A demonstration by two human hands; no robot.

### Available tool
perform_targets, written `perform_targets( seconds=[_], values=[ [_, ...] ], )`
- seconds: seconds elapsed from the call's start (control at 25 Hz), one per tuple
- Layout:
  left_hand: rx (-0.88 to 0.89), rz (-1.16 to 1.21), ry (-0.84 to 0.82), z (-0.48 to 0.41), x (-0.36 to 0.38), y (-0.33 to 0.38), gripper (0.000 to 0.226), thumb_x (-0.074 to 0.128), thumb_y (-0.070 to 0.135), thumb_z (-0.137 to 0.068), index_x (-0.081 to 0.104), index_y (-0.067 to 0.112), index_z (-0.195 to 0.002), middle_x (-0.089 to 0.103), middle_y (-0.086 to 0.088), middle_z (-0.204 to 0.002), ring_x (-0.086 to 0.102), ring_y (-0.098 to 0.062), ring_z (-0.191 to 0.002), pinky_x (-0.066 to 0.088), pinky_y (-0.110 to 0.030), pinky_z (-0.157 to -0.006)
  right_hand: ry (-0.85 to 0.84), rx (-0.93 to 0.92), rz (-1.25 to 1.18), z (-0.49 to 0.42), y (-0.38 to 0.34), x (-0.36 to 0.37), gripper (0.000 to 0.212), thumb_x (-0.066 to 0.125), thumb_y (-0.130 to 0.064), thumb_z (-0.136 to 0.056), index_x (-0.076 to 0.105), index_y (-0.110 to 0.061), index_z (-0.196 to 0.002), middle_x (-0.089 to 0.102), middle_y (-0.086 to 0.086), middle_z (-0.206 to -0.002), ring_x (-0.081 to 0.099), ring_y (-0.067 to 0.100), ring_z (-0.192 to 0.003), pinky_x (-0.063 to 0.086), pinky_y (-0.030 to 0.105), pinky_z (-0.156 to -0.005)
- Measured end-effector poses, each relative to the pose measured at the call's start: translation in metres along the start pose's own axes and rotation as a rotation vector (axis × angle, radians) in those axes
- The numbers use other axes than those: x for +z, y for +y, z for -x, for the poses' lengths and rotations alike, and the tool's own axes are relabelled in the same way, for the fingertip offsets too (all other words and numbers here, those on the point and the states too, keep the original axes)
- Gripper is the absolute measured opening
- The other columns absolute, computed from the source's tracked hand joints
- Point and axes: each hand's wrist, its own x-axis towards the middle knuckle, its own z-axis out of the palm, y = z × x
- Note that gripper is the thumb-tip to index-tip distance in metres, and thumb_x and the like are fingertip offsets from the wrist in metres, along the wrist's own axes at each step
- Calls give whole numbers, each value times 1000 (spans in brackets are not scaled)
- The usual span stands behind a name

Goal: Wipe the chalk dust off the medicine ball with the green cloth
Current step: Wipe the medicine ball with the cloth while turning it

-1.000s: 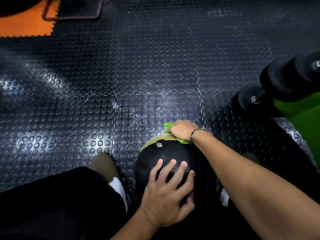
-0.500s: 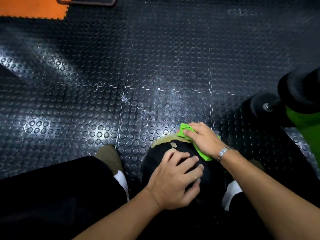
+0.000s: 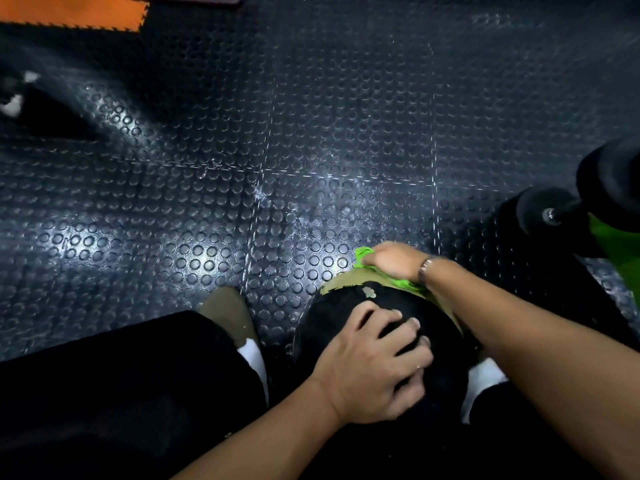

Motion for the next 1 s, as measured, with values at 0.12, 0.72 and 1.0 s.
perform_targets(
  seconds=[0.12, 0.72, 1.0],
  values=[
    [-2, -39, -33, 6, -1, -4, 39, 62, 41, -90, 65, 21, -124, 67, -4, -131, 60, -33, -114, 42, -50, -105, -68, -61, 320, -22, -46, 11, 27, 40, -37, -97, 59, -19, -90, 61, 10, -105, 54, 24, -106, 39, 36, -87],
    [-101, 38, 30, -9, -6, -20, 26, 69, 31, -88, 75, 17, -110, 70, -4, -113, 60, -33, -99, 48, -49, -89, 48, -350, 301, 9, -71, 10, 34, 46, -41, -97, 66, -15, -87, 69, 2, -109, 53, 19, -101, 37, 40, -92],
    [-213, 59, 37, -17, -7, -29, 29, 61, 36, -92, 77, 21, -111, 70, 2, -118, 61, -29, -103, 44, -45, -89, 323, 84, -913, 30, 73, 28, 49, 68, -46, -73, 76, -3, -94, 75, 11, -100, 63, 21, -85, 47, 47, -100]
  ],
)
